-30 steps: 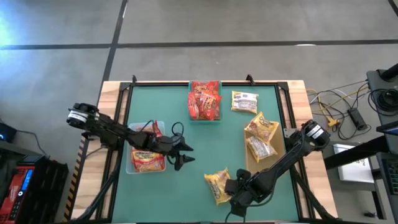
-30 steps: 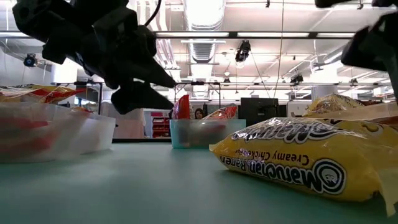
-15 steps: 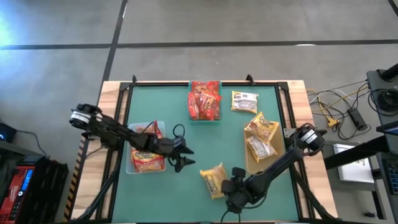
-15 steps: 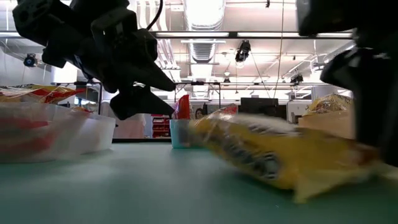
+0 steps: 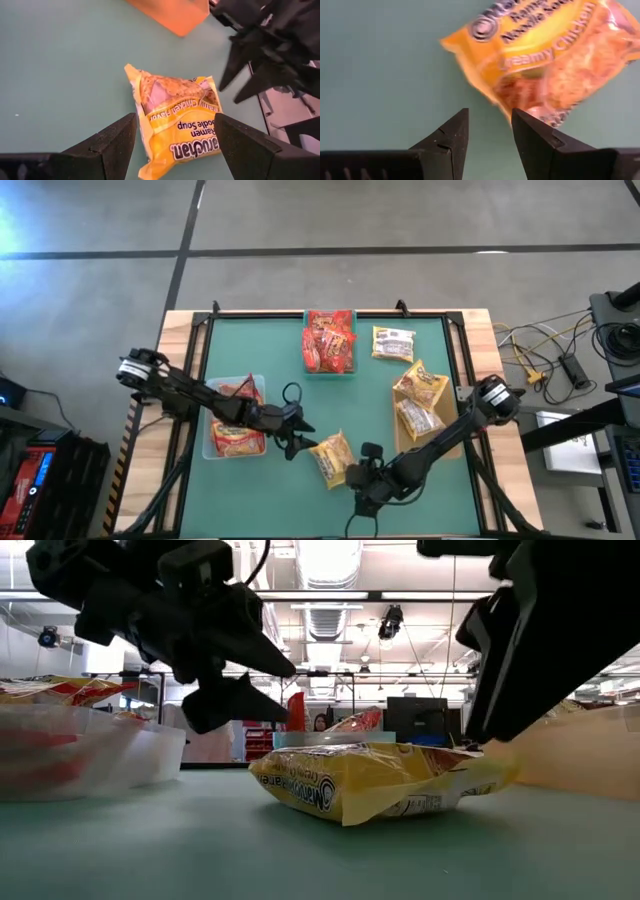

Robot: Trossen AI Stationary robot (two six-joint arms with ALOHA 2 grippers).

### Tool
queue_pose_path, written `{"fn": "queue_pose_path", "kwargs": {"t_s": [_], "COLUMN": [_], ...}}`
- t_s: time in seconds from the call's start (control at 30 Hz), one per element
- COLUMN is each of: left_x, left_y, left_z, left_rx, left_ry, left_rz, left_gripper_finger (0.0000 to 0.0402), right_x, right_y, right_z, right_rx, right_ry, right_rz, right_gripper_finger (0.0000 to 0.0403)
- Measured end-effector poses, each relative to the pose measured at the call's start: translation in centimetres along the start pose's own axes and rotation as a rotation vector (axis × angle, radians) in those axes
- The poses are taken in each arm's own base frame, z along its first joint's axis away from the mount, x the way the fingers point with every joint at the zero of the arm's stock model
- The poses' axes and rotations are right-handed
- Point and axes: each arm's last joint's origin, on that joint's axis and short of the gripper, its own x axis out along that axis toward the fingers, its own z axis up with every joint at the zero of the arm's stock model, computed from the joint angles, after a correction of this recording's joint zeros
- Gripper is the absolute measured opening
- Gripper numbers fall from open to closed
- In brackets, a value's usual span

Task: Sort Maruchan noodles
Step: Put the yellow noodle pack into the yellow bin

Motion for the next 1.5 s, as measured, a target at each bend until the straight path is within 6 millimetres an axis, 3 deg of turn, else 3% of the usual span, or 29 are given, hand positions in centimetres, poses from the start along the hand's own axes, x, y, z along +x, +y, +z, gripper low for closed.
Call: {"fn": "queue_pose_path", "kwargs": {"t_s": [0.2, 0.43, 0.9, 1.5], "left_x": [1.8, 3.5, 3.5, 3.5], "left_y": [0.3, 0.3, 0.6, 0.5], "left_z": [-0.6, -0.8, -1.0, -1.0], "left_rx": [-0.048, -0.061, -0.068, -0.190], "left_ry": [0.037, 0.057, 0.052, 0.079], "left_rz": [0.026, 0.044, 0.078, 0.047], "left_gripper_finger": [0.0251, 0.0251, 0.0251, 0.0251], "right_x": [-0.9, -0.6, 2.7, 3.1], "right_y": [0.9, 0.6, 0.8, 0.6], "right_z": [0.4, 0.3, -1.1, -1.5], "right_rx": [-0.003, -0.009, -0.030, -0.045], "right_ry": [-0.036, -0.138, -0.111, -0.102], "right_rz": [0.030, -0.093, -0.134, -0.140], "right_gripper_finger": [0.0139, 0.0139, 0.0139, 0.0139]}}
